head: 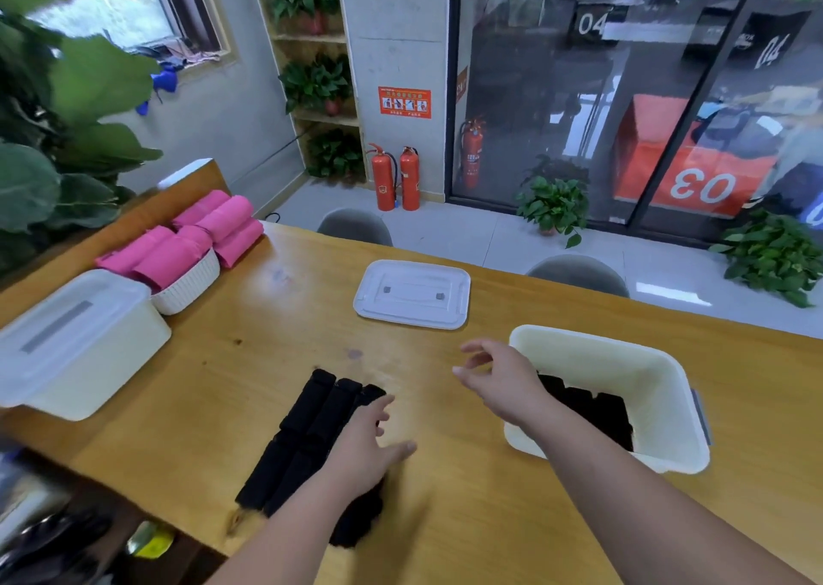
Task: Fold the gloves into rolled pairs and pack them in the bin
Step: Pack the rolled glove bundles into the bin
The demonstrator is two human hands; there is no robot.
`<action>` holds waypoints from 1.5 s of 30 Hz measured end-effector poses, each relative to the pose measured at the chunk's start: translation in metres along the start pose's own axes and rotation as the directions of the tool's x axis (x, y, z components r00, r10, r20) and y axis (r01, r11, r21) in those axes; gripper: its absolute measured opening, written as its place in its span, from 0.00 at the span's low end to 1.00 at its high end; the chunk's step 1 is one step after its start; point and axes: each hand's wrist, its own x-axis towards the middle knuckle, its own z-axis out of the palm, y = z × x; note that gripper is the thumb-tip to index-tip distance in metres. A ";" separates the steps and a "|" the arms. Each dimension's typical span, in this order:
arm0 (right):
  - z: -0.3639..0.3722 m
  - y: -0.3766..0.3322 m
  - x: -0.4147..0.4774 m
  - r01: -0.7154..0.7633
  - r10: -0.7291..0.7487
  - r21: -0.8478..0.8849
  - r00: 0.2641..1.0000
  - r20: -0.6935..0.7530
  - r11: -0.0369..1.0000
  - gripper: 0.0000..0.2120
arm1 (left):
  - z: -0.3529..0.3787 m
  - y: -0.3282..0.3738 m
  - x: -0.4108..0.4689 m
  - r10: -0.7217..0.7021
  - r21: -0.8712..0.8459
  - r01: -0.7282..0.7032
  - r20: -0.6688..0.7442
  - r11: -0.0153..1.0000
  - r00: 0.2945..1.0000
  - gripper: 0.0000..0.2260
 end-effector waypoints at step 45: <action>0.109 0.075 -0.076 -0.227 0.261 -0.130 0.800 0.541 0.965 0.15 | 0.062 -0.044 -0.039 -0.411 -0.281 0.424 0.106 0.861 0.905 0.09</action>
